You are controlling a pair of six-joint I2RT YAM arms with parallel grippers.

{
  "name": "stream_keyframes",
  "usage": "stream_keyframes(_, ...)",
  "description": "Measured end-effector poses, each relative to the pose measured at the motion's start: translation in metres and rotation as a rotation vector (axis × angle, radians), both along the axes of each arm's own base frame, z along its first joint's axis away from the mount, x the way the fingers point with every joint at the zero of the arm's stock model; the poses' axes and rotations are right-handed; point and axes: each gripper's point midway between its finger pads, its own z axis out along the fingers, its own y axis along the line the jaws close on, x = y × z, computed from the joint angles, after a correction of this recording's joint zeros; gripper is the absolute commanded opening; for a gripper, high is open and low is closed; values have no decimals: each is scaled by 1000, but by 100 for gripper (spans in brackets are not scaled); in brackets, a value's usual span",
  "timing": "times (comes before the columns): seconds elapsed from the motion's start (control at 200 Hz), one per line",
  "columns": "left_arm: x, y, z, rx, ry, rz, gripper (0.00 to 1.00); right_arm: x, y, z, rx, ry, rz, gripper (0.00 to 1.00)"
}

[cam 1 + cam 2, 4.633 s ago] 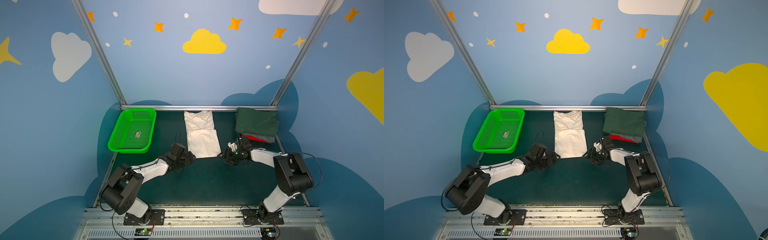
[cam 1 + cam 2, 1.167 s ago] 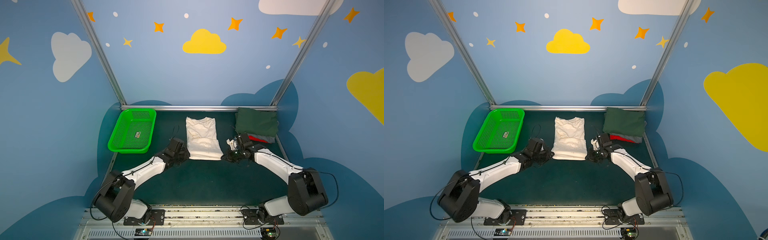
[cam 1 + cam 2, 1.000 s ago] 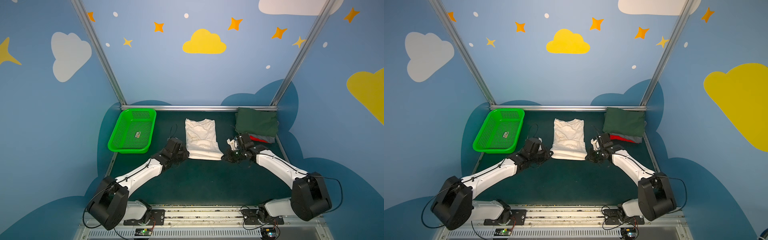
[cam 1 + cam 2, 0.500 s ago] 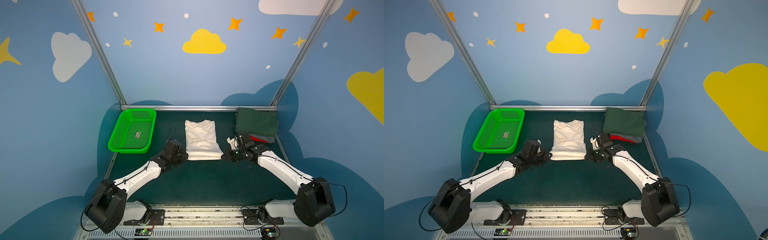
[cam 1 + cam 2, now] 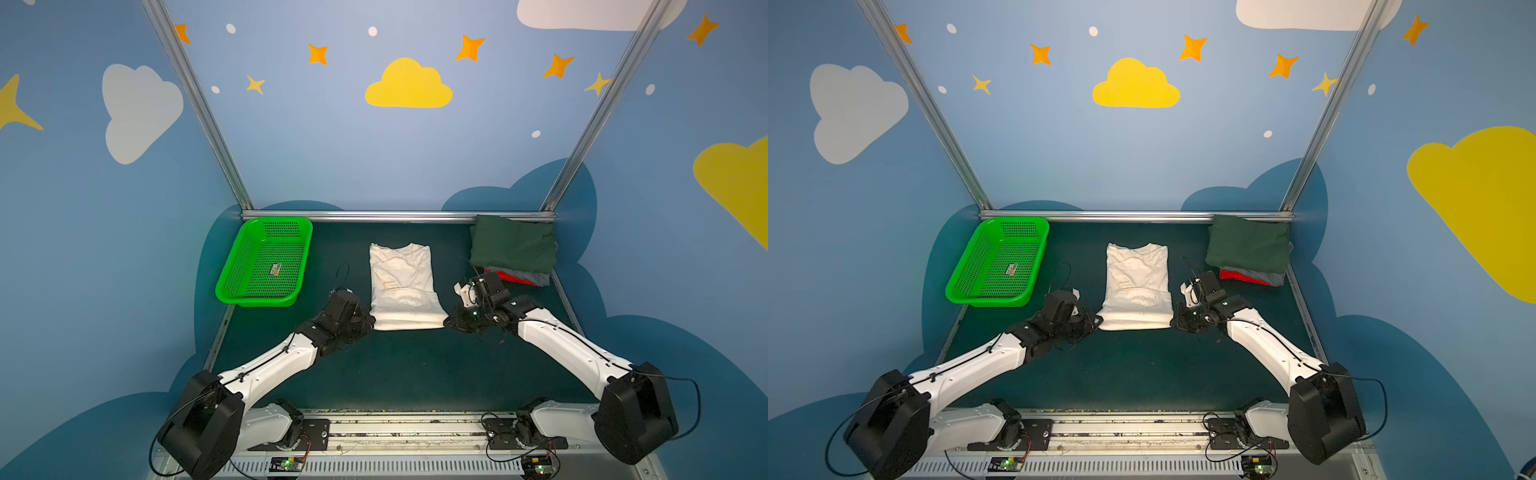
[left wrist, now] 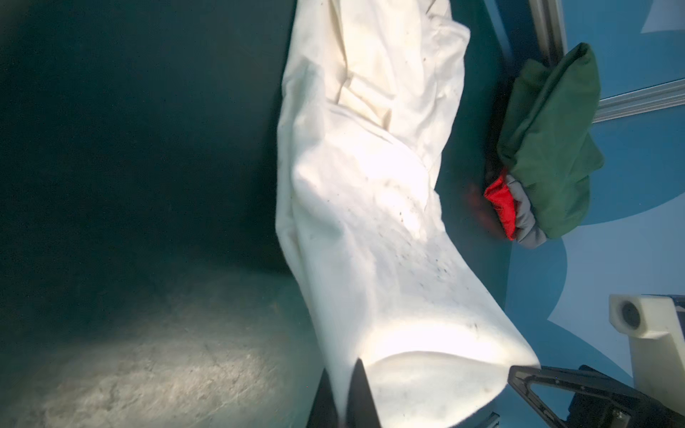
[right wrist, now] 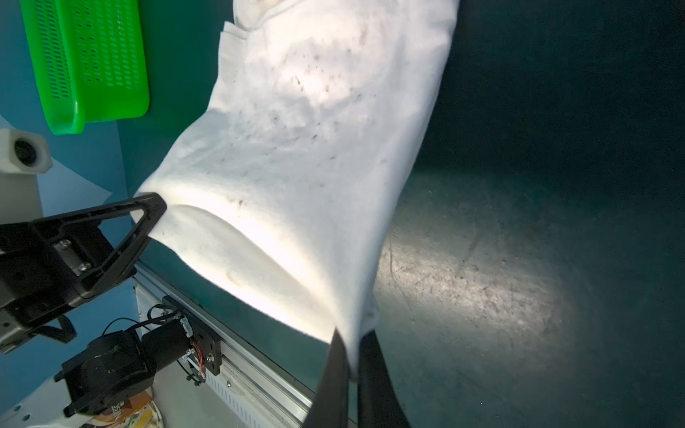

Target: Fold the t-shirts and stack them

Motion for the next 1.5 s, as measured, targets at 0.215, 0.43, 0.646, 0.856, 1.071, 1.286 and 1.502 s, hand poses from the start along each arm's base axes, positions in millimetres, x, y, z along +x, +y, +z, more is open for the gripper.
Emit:
stream_keyframes(0.215,-10,-2,16,-22,-43,-2,3,-16,3,13,-5,-29,17,0)
stream_keyframes(0.43,-33,-2,32,-59,-78,-8,3,-37,4,30,0,-58,30,0)
stream_keyframes(0.646,-50,2,65,-97,-148,-8,3,-49,5,49,24,-83,24,0)
stream_keyframes(0.856,-39,10,96,-76,-240,32,3,-30,13,77,25,-137,12,0)
stream_keyframes(1.071,-20,19,97,5,-265,80,3,-9,22,82,-11,-150,21,0)
stream_keyframes(1.286,11,25,103,30,-271,116,3,17,25,81,-29,-144,15,0)
stream_keyframes(1.502,38,26,100,47,-252,125,3,47,28,85,-21,-136,10,0)
